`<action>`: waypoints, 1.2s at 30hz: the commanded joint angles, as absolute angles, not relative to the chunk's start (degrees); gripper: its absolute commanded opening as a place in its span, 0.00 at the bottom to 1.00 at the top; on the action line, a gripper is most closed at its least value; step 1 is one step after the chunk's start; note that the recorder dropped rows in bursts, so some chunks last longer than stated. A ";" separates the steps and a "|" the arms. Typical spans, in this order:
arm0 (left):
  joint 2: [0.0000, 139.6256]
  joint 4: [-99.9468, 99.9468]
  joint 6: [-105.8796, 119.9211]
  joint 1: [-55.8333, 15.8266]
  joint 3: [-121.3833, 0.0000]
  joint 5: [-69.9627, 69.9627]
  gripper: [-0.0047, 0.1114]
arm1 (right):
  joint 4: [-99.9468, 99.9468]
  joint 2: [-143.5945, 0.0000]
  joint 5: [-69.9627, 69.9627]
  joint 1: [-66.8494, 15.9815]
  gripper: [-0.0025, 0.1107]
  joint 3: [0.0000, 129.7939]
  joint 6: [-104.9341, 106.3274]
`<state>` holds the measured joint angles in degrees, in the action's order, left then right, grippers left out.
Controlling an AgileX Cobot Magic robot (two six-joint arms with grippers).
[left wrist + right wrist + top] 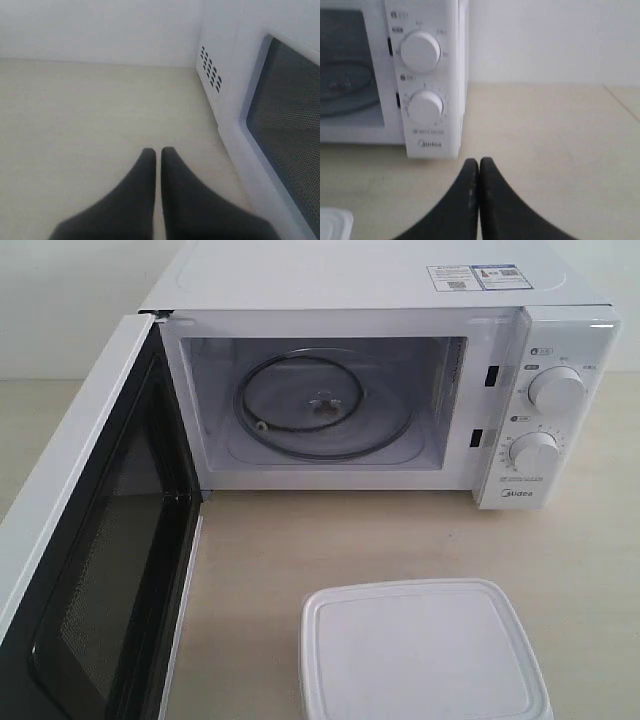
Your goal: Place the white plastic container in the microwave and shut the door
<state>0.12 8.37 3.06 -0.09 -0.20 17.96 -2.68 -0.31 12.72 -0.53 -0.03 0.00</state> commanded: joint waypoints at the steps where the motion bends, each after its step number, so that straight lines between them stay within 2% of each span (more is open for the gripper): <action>1: 0.00 8.09 3.11 -0.05 0.00 17.52 0.08 | -3.16 0.00 0.67 -0.60 0.02 0.00 0.68; 7: 0.00 8.09 3.11 -0.05 0.00 17.52 0.08 | -3.16 0.00 -12.84 -0.60 0.02 0.00 1.99; 34: 0.00 8.09 3.11 -0.05 0.00 17.52 0.08 | -3.16 0.00 -15.48 -0.60 0.02 0.00 5.48; 36: 0.00 8.09 3.11 -0.05 0.00 17.52 0.08 | 1.59 0.00 -17.66 -0.60 0.02 0.00 7.18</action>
<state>0.12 8.37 3.06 -0.09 -0.20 17.96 -1.87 -0.23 -15.78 -0.53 -0.03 5.59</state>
